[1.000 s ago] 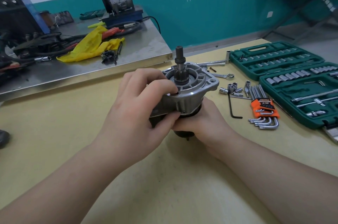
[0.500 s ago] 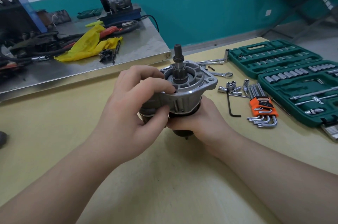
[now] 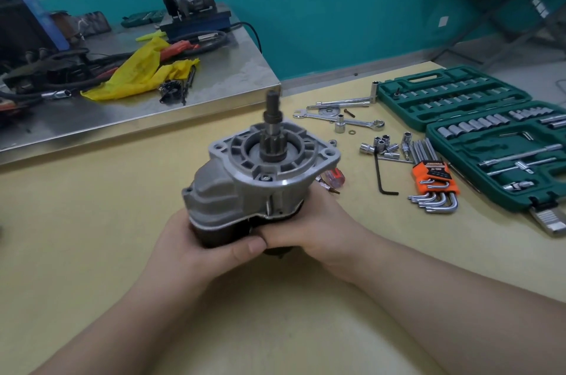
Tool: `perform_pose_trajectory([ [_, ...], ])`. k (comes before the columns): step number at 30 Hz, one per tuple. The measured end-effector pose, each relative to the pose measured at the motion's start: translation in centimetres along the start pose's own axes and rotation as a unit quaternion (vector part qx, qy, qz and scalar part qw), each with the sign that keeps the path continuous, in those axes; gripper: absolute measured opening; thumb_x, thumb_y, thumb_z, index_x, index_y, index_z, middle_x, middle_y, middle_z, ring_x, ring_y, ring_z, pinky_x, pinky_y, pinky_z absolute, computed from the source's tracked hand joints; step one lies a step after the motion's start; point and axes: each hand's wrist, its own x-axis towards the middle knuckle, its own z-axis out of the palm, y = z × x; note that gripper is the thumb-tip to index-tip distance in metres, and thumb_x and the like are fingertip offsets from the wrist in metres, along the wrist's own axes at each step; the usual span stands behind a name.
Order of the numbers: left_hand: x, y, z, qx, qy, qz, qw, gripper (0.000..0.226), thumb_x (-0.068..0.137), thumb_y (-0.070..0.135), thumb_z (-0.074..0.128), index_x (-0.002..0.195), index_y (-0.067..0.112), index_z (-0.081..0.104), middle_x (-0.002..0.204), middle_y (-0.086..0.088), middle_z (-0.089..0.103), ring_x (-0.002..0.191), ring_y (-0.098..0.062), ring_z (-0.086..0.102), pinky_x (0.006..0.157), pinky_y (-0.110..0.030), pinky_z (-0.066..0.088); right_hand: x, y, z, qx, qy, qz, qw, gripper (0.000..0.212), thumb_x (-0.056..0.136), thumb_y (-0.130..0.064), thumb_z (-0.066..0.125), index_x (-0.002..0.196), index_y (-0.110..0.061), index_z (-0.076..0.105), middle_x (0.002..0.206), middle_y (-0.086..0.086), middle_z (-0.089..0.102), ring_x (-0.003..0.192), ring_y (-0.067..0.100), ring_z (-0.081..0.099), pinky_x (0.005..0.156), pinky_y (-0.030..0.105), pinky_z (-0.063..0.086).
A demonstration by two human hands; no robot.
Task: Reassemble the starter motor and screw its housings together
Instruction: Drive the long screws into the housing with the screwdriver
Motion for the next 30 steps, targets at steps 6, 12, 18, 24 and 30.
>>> perform_pose_trajectory([
  [6, -1.7, -0.5, 0.4, -0.085, 0.059, 0.012, 0.995, 0.076, 0.068, 0.046, 0.101, 0.133, 0.019, 0.074, 0.134, -0.013, 0.075, 0.124, -0.037, 0.072, 0.1, -0.056, 0.06, -0.1, 0.2, 1.6, 0.011, -0.012, 0.017, 1.0, 0.07, 0.075, 0.027, 0.074, 0.137, -0.003, 0.059, 0.131, 0.014, 0.073, 0.125, 0.029, 0.068, 0.109, 0.052, 0.054],
  [12, -2.8, -0.4, -0.6, -0.125, 0.091, 0.014, 0.988, 0.073, 0.068, 0.043, 0.102, 0.13, 0.017, 0.076, 0.134, -0.016, 0.074, 0.124, -0.038, 0.072, 0.096, -0.045, 0.062, 0.0, 0.3, 2.6, -0.039, -0.043, 0.042, 0.997, 0.083, 0.078, 0.003, 0.086, 0.147, -0.023, 0.047, 0.138, -0.007, 0.069, 0.129, 0.01, 0.064, 0.106, 0.034, 0.056],
  [18, -4.2, -1.2, -0.9, -0.137, 0.15, 0.034, 0.978, 0.079, 0.064, 0.043, 0.103, 0.132, 0.016, 0.074, 0.134, -0.016, 0.074, 0.124, -0.041, 0.071, 0.1, -0.066, 0.056, -0.9, -0.6, 1.7, -0.208, -0.096, 0.044, 0.972, 0.079, 0.075, -0.029, 0.089, 0.136, -0.054, 0.046, 0.131, -0.033, 0.058, 0.124, -0.017, 0.051, 0.095, 0.004, 0.041],
  [24, -4.5, -0.7, -1.6, -0.13, 0.166, 0.02, 0.977, 0.086, 0.06, 0.05, 0.103, 0.135, 0.021, 0.073, 0.133, -0.01, 0.075, 0.121, -0.036, 0.073, 0.096, -0.055, 0.061, 1.0, -3.5, -5.0, -0.378, 0.179, 0.055, 0.907, 0.036, 0.093, -0.011, 0.062, 0.115, -0.038, 0.07, 0.098, -0.013, 0.073, 0.092, 0.009, 0.069, 0.076, 0.027, 0.053],
  [30, -4.9, -1.0, -1.4, -0.11, 0.183, 0.016, 0.977, 0.088, 0.059, 0.049, 0.104, 0.135, 0.017, 0.072, 0.13, -0.008, 0.077, 0.118, -0.033, 0.075, 0.1, -0.063, 0.055, 3.9, -4.2, -12.3, -0.694, 0.204, 0.243, 0.646, 0.01, 0.093, -0.019, 0.061, 0.102, -0.016, 0.059, 0.089, 0.005, 0.063, 0.075, 0.024, 0.06, 0.059, 0.031, 0.046],
])
